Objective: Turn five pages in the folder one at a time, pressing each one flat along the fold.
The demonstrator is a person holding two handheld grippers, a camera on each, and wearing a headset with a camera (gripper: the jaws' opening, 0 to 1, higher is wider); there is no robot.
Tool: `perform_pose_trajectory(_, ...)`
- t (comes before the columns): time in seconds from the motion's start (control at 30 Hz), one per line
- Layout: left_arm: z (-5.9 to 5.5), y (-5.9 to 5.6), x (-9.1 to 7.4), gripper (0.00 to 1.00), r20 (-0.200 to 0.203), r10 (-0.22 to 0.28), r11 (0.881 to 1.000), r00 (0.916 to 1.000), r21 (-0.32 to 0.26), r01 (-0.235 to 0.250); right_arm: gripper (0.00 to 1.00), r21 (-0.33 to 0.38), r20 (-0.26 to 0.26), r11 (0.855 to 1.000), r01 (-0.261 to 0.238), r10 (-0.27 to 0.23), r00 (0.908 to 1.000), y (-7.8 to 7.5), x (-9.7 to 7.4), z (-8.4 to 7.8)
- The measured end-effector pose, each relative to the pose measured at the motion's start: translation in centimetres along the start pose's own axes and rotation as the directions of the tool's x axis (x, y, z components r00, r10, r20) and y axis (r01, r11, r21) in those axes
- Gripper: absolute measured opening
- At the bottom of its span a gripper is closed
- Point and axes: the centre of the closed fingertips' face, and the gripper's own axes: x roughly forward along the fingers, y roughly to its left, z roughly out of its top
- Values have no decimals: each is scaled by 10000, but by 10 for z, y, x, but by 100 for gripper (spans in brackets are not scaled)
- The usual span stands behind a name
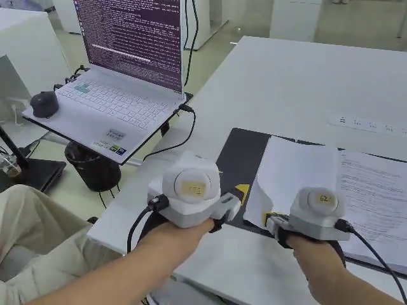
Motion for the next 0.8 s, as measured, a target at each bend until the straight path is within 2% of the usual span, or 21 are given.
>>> perform_pose_trajectory(0.17, -9, -4, 9, 28, -268, -136, 9999, 9995, 3, 136, 0, 283, -36, 9996, -52, 53, 10000, -2, 3, -4)
perform_pose_trajectory(0.3, -15, -8, 19, 28, -471, -250, 9997, 9986, 40, 252, 0, 488, 120, 9984, -300, 294, 9995, 0, 1, -4)
perform_pose_trajectory(0.37, -19, -10, 24, 29, -571, -284, 9996, 9980, 27, 286, 4, 706, 218, 9940, -838, 824, 9964, 10, -1, -5)
perform_pose_trajectory(0.43, -22, -11, 29, 28, -697, -321, 9995, 9971, 49, 325, 7, 311, 281, 9950, -952, 944, 9951, 12, -2, -6)
perform_pose_trajectory(0.63, -30, -17, 41, 27, -978, -436, 9989, 9942, 113, 449, 7, 160, 509, 9920, -1252, 1242, 9909, 13, -15, -3)
perform_pose_trajectory(0.73, -35, -24, 52, 26, -1092, -565, 9982, 9924, 144, 584, 9, -20, 814, 9892, -1469, 1466, 9858, 14, -28, 3)
perform_pose_trajectory(0.8, -38, -30, 58, 26, -1222, -656, 9973, 9903, 257, 693, 10, -208, 889, 9897, -1415, 1428, 9858, 11, -34, 5)
